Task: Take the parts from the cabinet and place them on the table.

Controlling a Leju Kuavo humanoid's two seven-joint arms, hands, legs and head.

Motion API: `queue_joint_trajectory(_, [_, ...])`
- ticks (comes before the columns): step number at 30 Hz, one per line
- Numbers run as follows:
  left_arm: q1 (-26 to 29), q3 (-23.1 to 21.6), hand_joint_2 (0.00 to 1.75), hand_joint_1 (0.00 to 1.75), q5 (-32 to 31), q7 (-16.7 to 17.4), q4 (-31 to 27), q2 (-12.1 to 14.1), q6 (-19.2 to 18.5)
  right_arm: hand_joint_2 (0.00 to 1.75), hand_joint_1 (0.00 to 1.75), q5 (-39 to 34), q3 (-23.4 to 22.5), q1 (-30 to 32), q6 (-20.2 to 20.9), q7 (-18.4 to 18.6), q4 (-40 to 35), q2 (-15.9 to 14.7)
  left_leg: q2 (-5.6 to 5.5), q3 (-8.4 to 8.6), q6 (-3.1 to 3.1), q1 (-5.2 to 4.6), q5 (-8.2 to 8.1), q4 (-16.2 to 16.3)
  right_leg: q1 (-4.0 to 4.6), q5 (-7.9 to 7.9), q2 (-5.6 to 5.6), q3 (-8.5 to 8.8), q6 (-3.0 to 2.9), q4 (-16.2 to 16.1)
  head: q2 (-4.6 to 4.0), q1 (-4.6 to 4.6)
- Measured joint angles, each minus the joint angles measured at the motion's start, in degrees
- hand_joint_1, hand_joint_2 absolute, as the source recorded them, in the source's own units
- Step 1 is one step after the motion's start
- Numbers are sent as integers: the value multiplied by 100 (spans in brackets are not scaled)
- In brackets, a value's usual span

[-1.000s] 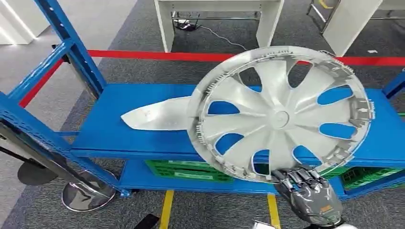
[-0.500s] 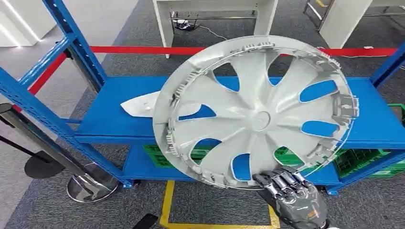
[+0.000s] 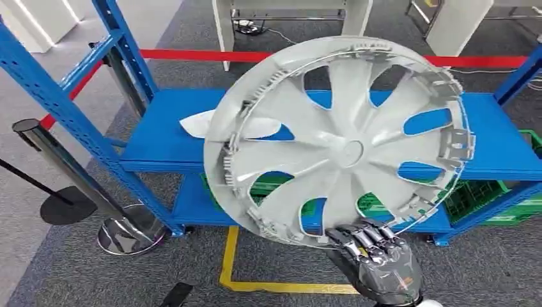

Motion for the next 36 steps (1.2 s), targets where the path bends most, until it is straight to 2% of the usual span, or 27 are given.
queue_joint_trajectory(1, [-11, 0, 175, 0, -2, 26, 0, 0, 13, 175, 175, -24, 4, 10, 0, -22, -20, 0, 0, -96, 50, 0, 65, 2, -1, -369, 0, -129, 12, 264, 0, 18])
queue_joint_trajectory(3, [-11, 0, 175, 0, -72, 177, 0, 2, 46, 175, 175, -24, -4, 84, 0, -70, -107, 0, 0, -272, 65, -13, 207, 12, -3, -1018, -1, -310, 45, 1130, 0, 17])
queue_joint_trajectory(4, [-8, 0, 175, 0, -109, 267, 0, 7, 57, 175, 175, -9, -11, 132, 0, -101, -149, 0, 1, -369, 64, -21, 272, 26, -2, -1120, -1, -363, 59, 1496, 0, 17])
queue_joint_trajectory(5, [-4, 0, 175, 0, -133, 345, 0, 7, 59, 175, 175, 37, -28, 189, 0, -125, -194, 0, 3, -471, 60, -26, 339, 43, -2, -1023, -1, -335, 61, 1689, 0, 15])
queue_joint_trajectory(6, [-2, 0, 175, 0, -151, 378, 0, 9, 59, 175, 175, 101, -48, 247, 0, -138, -230, 0, 6, -569, 51, -30, 398, 65, -2, -807, -2, -206, 59, 1652, 0, 15])
queue_joint_trajectory(8, [-5, 0, 175, 0, -184, 398, 0, 13, 59, 175, 175, 289, -123, 364, 0, -177, -350, 13, 6, -754, 20, -32, 510, 108, -1, -415, -3, 382, 25, 969, 0, 15])
queue_joint_trajectory(9, [-11, 0, 175, 0, -188, 395, 0, 15, 59, 175, 175, 370, -182, 418, 0, -260, -416, 37, 2, -811, -3, -33, 559, 133, 0, -452, -7, 782, 8, 440, 0, 13])
queue_joint_trajectory(10, [-11, 0, 175, 0, -199, 385, 0, 22, 65, 175, 175, 436, -257, 454, 0, -342, -486, 85, -3, -856, -35, -68, 592, 158, 28, -703, -18, 1168, 3, -107, 0, 19])
queue_joint_trajectory(11, [-9, 0, 175, 0, -201, 378, 0, 26, 72, 175, 175, 486, -326, 492, 0, -418, -555, 131, 6, -873, -65, -62, 648, 174, 28, -803, -11, 1294, -41, -370, 0, -2])
queue_joint_trajectory(13, [-15, 0, 175, 0, -192, 290, 0, 44, 70, 175, 175, 485, -459, 596, -2, -637, -673, 206, 12, -890, -122, -33, 773, 151, 67, -742, -3, 1130, -92, -302, 0, 0])
queue_joint_trajectory(14, [-2, 0, 175, 0, -181, 225, 0, 50, 65, 175, 175, 466, -531, 665, -2, -769, -736, 245, 5, -910, -167, -41, 824, 148, 56, -683, -16, 1088, -158, -312, 0, 2])
queue_joint_trajectory(15, [0, 2, 175, 0, -175, 177, 0, 59, 57, 175, 175, 457, -590, 701, -4, -853, -791, 289, -16, -954, -198, -17, 717, 196, 26, -608, -52, 1027, -222, -319, 0, 39])
queue_joint_trajectory(16, [12, 2, 175, 0, -175, 159, 0, 57, 55, 175, 175, 455, -643, 730, -4, -894, -833, 326, -14, -1016, -237, -15, 350, 388, 27, -537, -46, 945, -284, -319, 0, 4])
queue_joint_trajectory(18, [14, 2, 175, 0, -175, 120, 0, 57, 55, 175, 175, 446, -714, 783, -11, -955, -935, 391, -14, -1155, -295, 12, -397, 1195, 34, -397, -45, 787, -294, -313, 0, -24])
queue_joint_trajectory(19, [7, 2, 175, 0, -175, 94, 0, 50, 54, 175, 175, 437, -762, 829, -11, -1007, -979, 422, -14, -1200, -310, 18, -621, 1623, 39, -324, -48, 748, -290, -305, 0, -26])
queue_joint_trajectory(20, [3, 2, 175, 0, -177, 89, 0, 48, 50, 175, 175, 411, -818, 871, -11, -1084, -1008, 470, -14, -1184, -319, 23, -640, 1883, 41, -248, -51, 656, -286, -284, 0, -26])
queue_joint_trajectory(22, [4, 0, 175, 0, -243, 144, 0, 44, 46, 175, 175, 321, -938, 942, -11, -1279, -1051, 584, -13, -889, -313, 27, -274, 1751, 41, -133, -53, 417, -267, -213, 0, -31])
queue_joint_trajectory(24, [3, -13, 175, 0, -326, 254, 0, 44, 46, 175, 175, 315, -1041, 1000, -11, -1419, -1084, 722, -19, -214, -265, 28, 4, 838, 41, -44, -32, 214, -231, -113, 0, -33])
queue_joint_trajectory(25, [-12, -17, 175, 0, -363, 278, 0, 44, 46, 175, 175, 335, -1089, 1045, -11, -1449, -1113, 792, -37, 116, -223, 19, -202, 293, 50, -9, -29, 157, -198, -75, 0, -33])
queue_joint_trajectory(26, [-21, -20, 175, 0, -391, 302, 0, 37, 46, 175, 175, 358, -1132, 1080, -11, -1458, -1136, 846, -47, 292, -193, 3, -306, -27, 63, 34, -30, 125, -164, -58, 0, -18])
queue_joint_trajectory(29, [-17, -24, 175, 0, -463, 408, 0, 26, 55, 175, 175, 383, -1200, 1189, -13, -1467, -1195, 979, -39, 162, -90, -40, -215, 25, 36, 209, -40, 96, -53, -105, 0, -15])
queue_joint_trajectory(30, [-4, -24, 175, 0, -477, 428, 2, 11, 55, 175, 175, 380, -1224, 1229, -11, -1464, -1211, 1014, -20, 93, -31, -2, -110, -28, 38, 210, -37, 53, -23, -28, 0, -22])
queue_joint_trajectory(31, [-8, -28, 175, 0, -496, 463, 2, 9, 55, 175, 175, 378, -1246, 1267, -13, -1464, -1226, 1047, 11, 17, 7, -1, -38, -28, 34, -69, -23, -30, 3, 125, 0, -11])
queue_joint_trajectory(32, [-9, -33, 175, 0, -513, 500, 2, 7, 57, 175, 175, 387, -1265, 1299, -11, -1471, -1241, 1073, 21, -78, 56, -4, 29, -27, 27, -519, -12, -153, 24, 418, 0, 7])
queue_joint_trajectory(34, [-5, -53, 175, 0, -564, 531, 2, 9, 59, 175, 175, 376, -1322, 1348, -13, -1532, -1257, 1141, 28, -246, 67, -20, 174, -23, 27, -1181, -10, -239, 55, 1199, 0, 9])
queue_joint_trajectory(35, [-5, -61, 175, 0, -595, 531, 2, 9, 59, 175, 175, 369, -1355, 1375, -13, -1576, -1263, 1180, 40, -359, 67, -28, 253, -9, 27, -1257, -10, -246, 63, 1521, 0, 11])
queue_joint_trajectory(36, [-4, -68, 175, 0, -603, 529, 2, 9, 59, 175, 175, 367, -1384, 1400, -13, -1600, -1268, 1211, 46, -467, 60, -36, 329, 7, 27, -1114, -11, -188, 64, 1666, 0, 6])
